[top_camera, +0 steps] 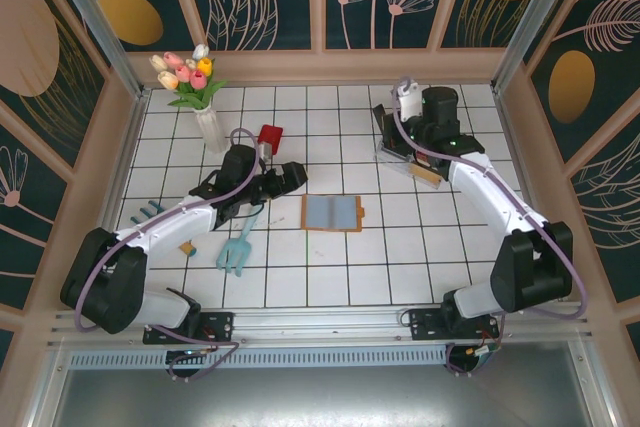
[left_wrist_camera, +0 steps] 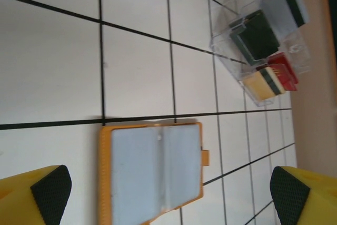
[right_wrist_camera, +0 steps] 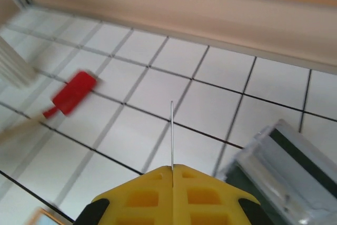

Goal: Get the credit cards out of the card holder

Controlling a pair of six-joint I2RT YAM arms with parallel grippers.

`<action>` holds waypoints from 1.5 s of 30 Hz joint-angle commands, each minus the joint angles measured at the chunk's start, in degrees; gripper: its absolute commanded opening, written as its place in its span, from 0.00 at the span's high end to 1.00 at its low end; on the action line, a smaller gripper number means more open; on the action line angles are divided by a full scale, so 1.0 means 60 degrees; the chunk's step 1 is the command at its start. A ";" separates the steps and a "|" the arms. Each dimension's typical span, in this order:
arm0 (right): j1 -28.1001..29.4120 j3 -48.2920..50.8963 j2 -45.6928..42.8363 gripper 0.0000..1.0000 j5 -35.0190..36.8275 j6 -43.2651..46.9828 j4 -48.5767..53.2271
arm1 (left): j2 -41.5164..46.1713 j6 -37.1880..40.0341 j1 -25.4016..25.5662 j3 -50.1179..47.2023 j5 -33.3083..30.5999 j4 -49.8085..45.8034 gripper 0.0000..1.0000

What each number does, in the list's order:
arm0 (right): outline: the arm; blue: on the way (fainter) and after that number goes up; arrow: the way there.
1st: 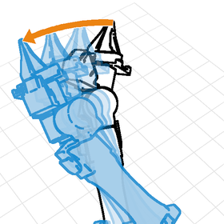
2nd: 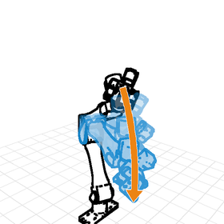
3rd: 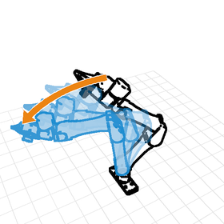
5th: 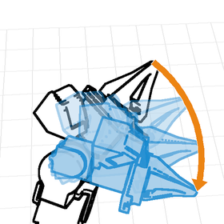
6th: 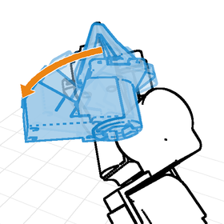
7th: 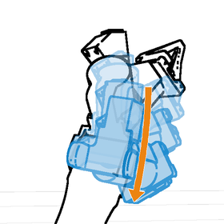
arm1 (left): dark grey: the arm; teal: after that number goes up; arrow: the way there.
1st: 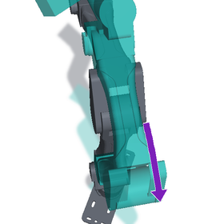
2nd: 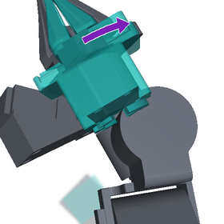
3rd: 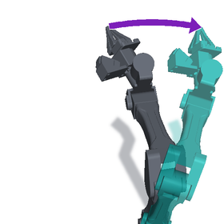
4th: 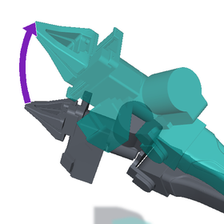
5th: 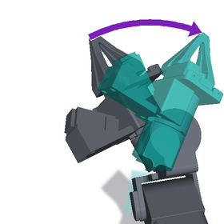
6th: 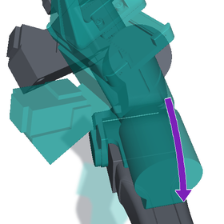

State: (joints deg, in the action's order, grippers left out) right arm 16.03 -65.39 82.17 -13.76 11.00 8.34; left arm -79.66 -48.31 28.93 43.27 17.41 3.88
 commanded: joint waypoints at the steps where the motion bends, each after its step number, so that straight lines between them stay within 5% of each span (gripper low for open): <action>1: -0.0079 0.0040 0.0001 1.00 0.0114 0.3010 0.0339 | -0.0014 0.0459 -0.0105 -0.0055 -0.0476 -0.0360 0.01; 11: -0.0422 -0.1378 0.1632 1.00 -0.0716 0.6617 0.3115 | -0.0416 0.0526 -0.0123 -0.0048 0.0229 -0.0195 0.02; 23: -0.0566 -0.3019 0.3503 1.00 0.0818 0.7846 0.3934 | -0.0545 0.0453 -0.0119 0.0084 0.0365 -0.0350 0.01; 45: -0.0816 -0.4028 0.4666 0.99 0.0570 0.8052 0.4401 | -0.0425 0.0641 -0.0123 0.0006 0.0717 -0.0574 0.02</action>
State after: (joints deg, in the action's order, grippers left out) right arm 11.94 -87.53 109.19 -9.19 58.19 33.08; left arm -82.56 -45.91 28.49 43.27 20.67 1.89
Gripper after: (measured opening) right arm 0.056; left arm 0.985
